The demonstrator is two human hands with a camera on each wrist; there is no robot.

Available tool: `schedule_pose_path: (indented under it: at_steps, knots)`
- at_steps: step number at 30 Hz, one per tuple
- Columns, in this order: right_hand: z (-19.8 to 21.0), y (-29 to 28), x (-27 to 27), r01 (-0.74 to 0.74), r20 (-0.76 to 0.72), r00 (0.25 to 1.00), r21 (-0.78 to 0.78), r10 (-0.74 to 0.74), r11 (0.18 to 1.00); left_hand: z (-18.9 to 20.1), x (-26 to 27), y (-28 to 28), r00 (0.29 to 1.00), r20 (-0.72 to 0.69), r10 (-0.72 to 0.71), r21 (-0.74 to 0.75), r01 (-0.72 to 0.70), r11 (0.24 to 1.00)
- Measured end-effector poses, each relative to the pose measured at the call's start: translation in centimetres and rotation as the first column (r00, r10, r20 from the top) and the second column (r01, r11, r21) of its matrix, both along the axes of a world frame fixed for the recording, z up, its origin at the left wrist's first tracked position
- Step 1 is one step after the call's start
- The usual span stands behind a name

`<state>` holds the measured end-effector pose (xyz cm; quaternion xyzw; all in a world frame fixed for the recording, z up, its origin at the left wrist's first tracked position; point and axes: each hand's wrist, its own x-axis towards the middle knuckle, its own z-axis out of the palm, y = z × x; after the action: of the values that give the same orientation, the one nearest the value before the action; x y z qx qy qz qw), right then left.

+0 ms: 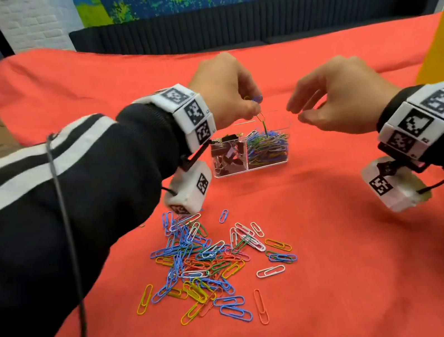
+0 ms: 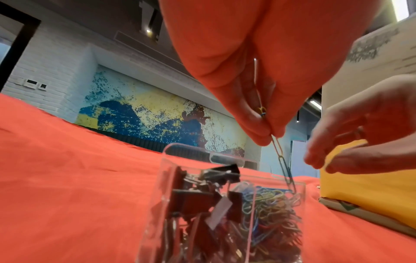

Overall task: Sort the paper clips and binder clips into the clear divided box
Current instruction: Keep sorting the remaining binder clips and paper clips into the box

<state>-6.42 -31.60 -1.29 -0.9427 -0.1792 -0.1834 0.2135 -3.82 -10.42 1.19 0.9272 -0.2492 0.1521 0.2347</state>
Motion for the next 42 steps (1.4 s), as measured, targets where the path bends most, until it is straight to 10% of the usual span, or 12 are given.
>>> schedule_pose_path:
  at_steps: [15,29,35,42]
  knots:
    - [-1.3,-1.6,-2.6,-0.087,-0.090,0.993,-0.062,0.081,0.994,0.5,-0.9,3.4,0.984,-0.126,-0.124,0.098,0.137,0.986]
    - [-1.5,16.7,-5.4,-0.555,-0.343,0.818,-0.255,0.462,0.792,-5.1,-5.2,21.5,0.902,-0.126,0.412,0.471,-0.311,0.825]
    - [-4.0,23.2,-3.1,-0.717,-0.598,0.652,-0.284,0.466,0.637,-6.7,-4.7,21.0,0.930,-0.159,0.333,0.461,-0.228,0.858]
    - [-3.1,21.1,-4.2,-0.732,-0.588,0.645,-0.291,0.488,0.617,-6.0,-3.5,18.9,0.964,-0.157,0.215,0.417,-0.132,0.899]
